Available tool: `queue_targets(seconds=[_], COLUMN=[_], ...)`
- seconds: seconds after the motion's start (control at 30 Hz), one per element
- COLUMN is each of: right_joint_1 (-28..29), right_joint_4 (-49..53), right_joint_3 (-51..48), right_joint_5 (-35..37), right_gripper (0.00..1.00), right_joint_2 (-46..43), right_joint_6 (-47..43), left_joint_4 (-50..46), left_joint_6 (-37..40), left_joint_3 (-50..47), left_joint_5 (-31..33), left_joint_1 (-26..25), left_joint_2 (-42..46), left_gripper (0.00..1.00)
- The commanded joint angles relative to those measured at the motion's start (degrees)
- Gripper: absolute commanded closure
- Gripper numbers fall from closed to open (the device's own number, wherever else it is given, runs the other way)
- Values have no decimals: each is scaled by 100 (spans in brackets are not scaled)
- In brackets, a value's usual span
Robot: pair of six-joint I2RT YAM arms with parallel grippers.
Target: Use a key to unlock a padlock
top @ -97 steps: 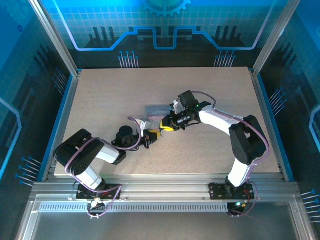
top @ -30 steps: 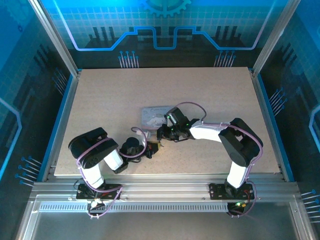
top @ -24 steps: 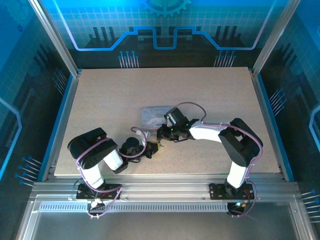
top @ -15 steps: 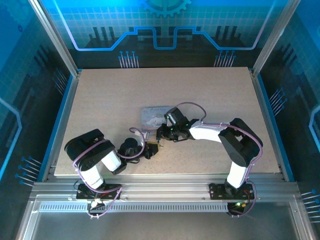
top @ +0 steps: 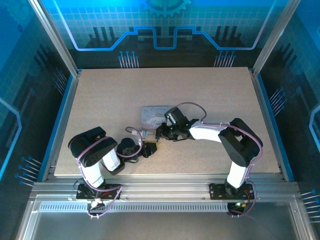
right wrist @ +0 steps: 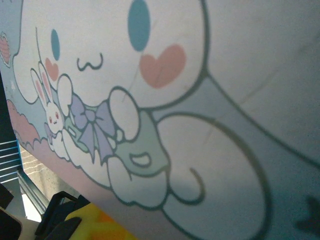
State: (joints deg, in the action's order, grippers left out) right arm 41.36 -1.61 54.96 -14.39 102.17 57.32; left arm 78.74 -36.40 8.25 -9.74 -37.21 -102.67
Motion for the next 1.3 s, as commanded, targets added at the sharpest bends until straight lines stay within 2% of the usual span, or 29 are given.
queue_targets(seconds=[0.0, 0.3, 0.67, 0.93, 1.1, 1.27], right_joint_1=[65, 70, 71, 71, 107, 127], right_joint_4=[184, 90, 147, 253, 349, 514], right_joint_3=[-87, -143, -144, -111, -81, -30], right_joint_5=[-380, -451, -439, -371, -322, -257], right_gripper=[94, 94, 95, 94, 90, 92], right_joint_2=[115, 127, 141, 111, 123, 111], right_joint_6=[397, 508, 541, 556, 535, 471], left_joint_4=[142, 142, 142, 133, 48, -401], left_joint_6=[-62, -113, -52, 113, 190, 361], left_joint_3=[22, 128, 141, 54, 53, 88], left_joint_5=[-155, -146, -125, -44, -39, 36], left_joint_1=[53, 113, 192, 196, 190, 195], left_joint_2=[-39, -46, -91, -111, -144, 73], left_gripper=[68, 74, 100, 100, 100, 100])
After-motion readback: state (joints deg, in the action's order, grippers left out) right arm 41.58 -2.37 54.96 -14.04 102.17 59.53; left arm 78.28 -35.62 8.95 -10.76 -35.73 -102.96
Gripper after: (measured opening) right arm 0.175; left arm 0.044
